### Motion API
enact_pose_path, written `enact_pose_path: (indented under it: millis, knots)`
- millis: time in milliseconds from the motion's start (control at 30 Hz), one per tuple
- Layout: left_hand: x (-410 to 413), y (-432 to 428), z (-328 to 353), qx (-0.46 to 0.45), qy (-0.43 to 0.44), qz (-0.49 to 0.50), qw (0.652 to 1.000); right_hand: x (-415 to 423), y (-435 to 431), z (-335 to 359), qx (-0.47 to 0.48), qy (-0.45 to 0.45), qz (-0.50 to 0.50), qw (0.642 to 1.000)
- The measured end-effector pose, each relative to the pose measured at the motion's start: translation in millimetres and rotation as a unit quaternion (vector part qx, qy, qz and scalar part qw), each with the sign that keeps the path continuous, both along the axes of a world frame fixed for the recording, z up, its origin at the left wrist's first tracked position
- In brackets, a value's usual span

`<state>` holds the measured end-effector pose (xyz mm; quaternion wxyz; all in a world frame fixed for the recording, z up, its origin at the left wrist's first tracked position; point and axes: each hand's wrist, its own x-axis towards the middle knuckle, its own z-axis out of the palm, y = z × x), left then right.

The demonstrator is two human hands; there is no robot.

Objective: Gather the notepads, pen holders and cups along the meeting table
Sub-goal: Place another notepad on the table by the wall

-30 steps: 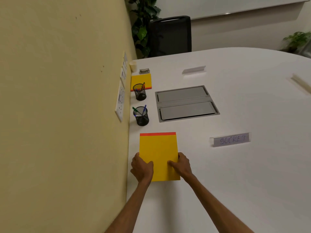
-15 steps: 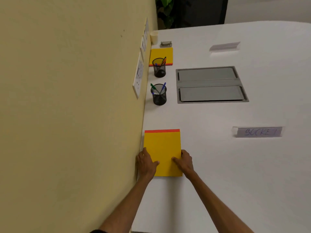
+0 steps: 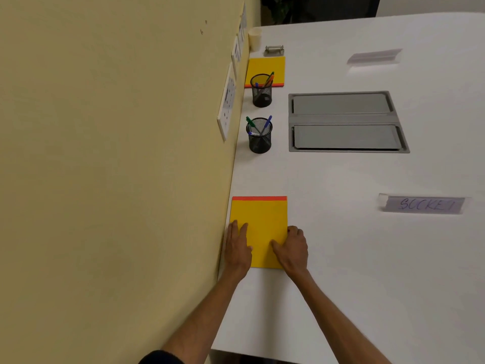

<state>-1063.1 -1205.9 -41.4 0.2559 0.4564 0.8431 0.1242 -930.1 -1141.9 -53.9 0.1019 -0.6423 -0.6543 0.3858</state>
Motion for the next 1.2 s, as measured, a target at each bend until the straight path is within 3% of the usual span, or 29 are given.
enact_pose_path:
  millis: [167,700,867,1000,1200]
  knots:
    - [3.3,-3.1,-11.2,0.013,-0.077,-0.034,0.996,0.5,-4.3,-2.8,0.01,0.025,0.0,1.0]
    - [-10.1,-3.6,-27.5,-0.037,0.017,-0.089,0.995,-11.2,0.3,-11.5,0.01,0.045,0.018,0.999]
    - [-8.1,-3.0,-26.6,-0.044,0.026,-0.086,0.995,-9.8,-0.4,-12.0,0.035,0.019,0.058,0.998]
    - [-1.0,-3.8,-26.4,-0.037,0.023,-0.069,0.997,-7.8,-4.2,-17.2,0.094,-0.039,0.152,0.983]
    - [-0.3,-11.7,-28.9,-0.024,0.038,-0.076,0.996,2.7,0.8,-20.6,0.091,-0.07,0.228,0.967]
